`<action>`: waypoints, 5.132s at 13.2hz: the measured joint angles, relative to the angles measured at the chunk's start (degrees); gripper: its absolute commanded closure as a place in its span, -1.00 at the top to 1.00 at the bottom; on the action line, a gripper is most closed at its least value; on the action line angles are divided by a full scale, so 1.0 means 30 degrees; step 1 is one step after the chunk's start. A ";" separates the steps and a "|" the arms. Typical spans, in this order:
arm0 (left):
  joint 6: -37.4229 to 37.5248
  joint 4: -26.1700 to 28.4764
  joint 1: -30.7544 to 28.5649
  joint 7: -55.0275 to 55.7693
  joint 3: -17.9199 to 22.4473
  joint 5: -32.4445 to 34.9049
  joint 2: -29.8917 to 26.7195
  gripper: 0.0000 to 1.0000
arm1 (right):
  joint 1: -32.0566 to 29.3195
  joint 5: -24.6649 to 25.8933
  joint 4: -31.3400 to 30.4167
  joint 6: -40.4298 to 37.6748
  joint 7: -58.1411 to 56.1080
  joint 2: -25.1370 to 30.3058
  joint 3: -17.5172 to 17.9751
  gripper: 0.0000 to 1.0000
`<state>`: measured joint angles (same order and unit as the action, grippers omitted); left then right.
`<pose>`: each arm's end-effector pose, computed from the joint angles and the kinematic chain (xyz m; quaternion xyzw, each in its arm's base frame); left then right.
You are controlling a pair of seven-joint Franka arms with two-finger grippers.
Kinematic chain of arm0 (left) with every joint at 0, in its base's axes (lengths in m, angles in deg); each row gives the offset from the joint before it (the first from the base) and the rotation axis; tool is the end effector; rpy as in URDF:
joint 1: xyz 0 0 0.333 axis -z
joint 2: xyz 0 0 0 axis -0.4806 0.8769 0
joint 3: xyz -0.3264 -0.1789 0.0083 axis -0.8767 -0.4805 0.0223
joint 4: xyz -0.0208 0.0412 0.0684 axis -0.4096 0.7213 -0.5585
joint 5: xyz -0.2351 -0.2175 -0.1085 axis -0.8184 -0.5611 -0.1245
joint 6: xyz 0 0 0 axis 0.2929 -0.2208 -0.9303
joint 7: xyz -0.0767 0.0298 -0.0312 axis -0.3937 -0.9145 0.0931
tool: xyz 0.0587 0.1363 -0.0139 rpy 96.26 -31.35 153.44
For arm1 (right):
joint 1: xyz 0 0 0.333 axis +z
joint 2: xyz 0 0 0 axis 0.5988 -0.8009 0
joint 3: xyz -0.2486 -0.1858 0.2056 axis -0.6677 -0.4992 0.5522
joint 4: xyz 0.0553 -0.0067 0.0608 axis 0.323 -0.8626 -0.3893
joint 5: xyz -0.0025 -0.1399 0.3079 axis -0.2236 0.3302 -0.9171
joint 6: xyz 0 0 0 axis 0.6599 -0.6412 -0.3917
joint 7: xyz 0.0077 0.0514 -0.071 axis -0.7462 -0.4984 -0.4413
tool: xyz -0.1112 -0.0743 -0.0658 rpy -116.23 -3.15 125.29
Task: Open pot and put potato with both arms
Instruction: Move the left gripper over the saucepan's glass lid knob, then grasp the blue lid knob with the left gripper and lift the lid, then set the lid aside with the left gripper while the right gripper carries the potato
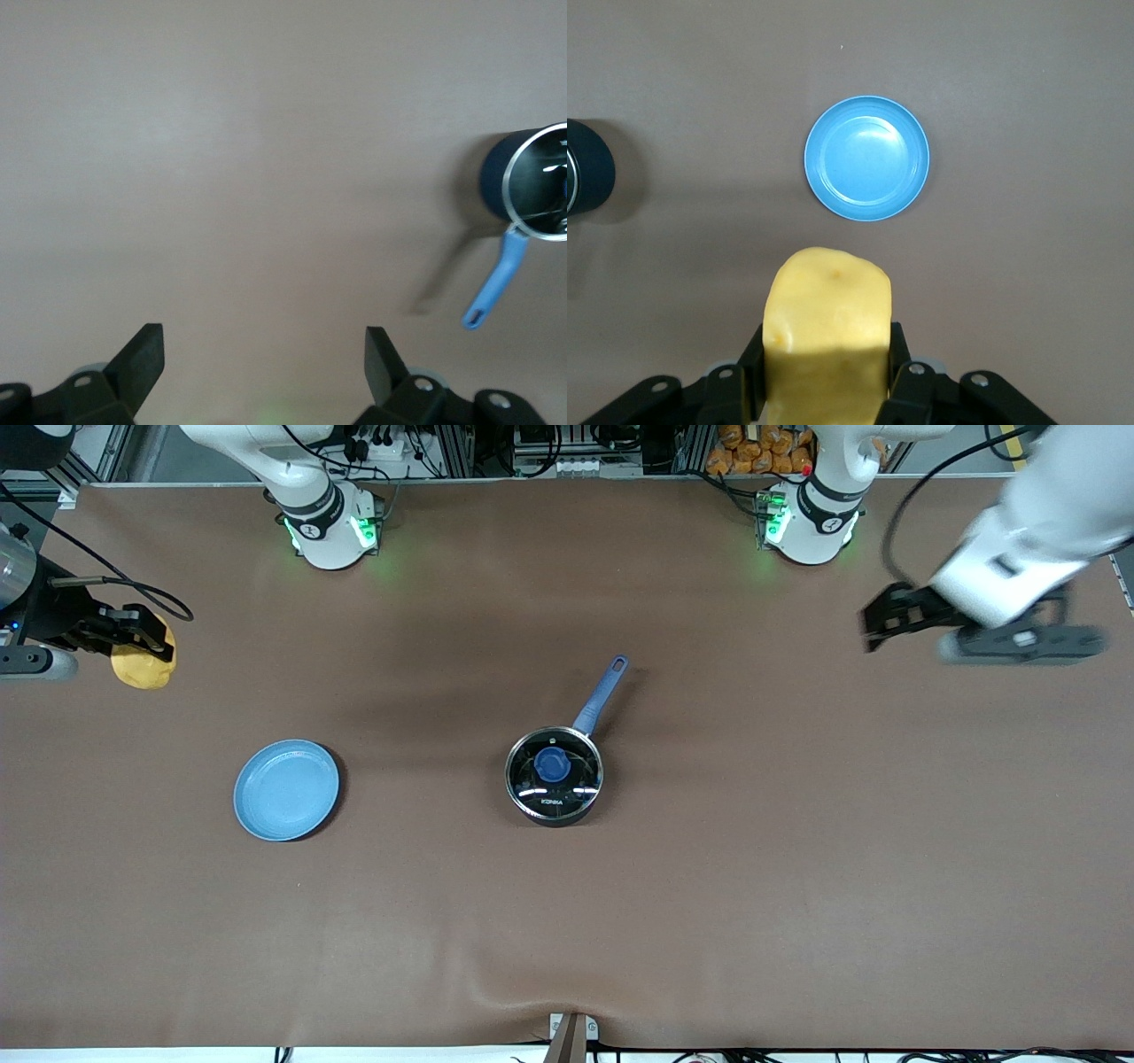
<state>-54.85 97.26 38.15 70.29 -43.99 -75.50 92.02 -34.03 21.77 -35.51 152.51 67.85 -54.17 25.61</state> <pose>0.4894 -0.1679 0.6301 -0.9999 0.0133 0.0077 0.0028 0.4718 0.0080 0.6244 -0.9989 -0.0029 0.0456 0.0135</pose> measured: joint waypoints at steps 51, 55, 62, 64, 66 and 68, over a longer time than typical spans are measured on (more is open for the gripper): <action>-0.6075 -0.5271 1.0125 1.5396 0.4400 0.0549 0.8336 -1.00 | 0.0047 -0.0071 0.0023 -0.0051 -0.0616 -0.0062 -0.0075 -1.00; -0.5964 -0.2182 0.6637 1.0062 0.4399 -0.0007 0.6176 -1.00 | 0.1775 -0.0578 0.0027 0.0538 0.2095 -0.0133 0.0085 -1.00; -1.3135 0.7514 0.2236 0.2850 0.4373 -0.0052 0.3517 -1.00 | 0.7644 -0.0649 -0.0008 0.6263 0.9713 -0.3049 0.0272 -1.00; -1.5243 0.9874 0.1871 0.2528 0.4358 -0.0051 0.3443 -1.00 | 0.8845 -0.0649 -0.0017 0.8147 1.1194 -0.4408 0.0275 -1.00; -1.7518 1.1853 0.1717 0.2262 0.4357 -0.0051 0.3562 -1.00 | 1.0060 -0.0640 -0.0032 0.9581 1.1985 -0.5867 0.0272 -1.00; -1.9115 1.3120 0.1648 0.2207 0.4354 -0.0051 0.3891 -1.00 | 1.0968 -0.0638 -0.0016 1.1026 1.2330 -0.7438 0.0265 -1.00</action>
<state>-112.20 136.62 43.09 76.91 -30.93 -75.65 103.69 -1.12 19.86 -35.56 185.59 104.84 -76.49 26.41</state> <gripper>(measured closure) 0.401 0.463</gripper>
